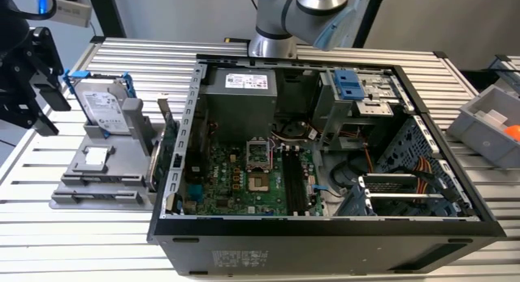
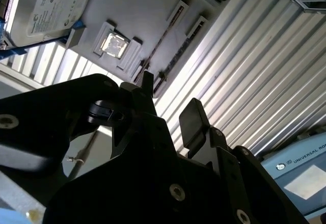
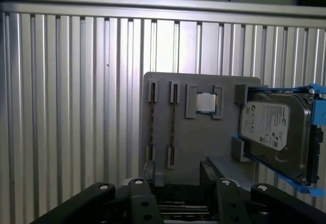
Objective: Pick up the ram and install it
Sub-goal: 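Pick up the ram and move it above insertion slot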
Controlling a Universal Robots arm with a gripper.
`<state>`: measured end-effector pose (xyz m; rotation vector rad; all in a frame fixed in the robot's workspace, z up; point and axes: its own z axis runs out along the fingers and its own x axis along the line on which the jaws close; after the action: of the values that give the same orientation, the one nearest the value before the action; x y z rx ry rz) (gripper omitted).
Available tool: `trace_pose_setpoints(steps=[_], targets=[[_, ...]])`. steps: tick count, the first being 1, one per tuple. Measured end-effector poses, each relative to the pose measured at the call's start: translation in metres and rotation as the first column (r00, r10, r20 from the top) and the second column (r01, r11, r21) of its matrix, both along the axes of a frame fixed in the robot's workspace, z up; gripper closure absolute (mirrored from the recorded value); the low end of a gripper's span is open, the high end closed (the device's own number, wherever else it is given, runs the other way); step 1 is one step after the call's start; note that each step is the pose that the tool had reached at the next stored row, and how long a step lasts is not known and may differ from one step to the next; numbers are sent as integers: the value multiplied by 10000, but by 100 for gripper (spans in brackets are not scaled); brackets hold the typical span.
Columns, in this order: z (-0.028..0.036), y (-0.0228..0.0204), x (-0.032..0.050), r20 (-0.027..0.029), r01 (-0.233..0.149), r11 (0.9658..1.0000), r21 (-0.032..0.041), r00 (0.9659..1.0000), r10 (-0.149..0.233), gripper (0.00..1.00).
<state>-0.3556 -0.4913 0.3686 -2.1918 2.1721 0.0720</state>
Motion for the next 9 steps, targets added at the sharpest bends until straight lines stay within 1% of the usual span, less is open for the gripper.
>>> trace_pose_setpoints(steps=[9], targets=[[-45, 0, 0, -1, 0, 10000, -44, 10000, 0, 0]])
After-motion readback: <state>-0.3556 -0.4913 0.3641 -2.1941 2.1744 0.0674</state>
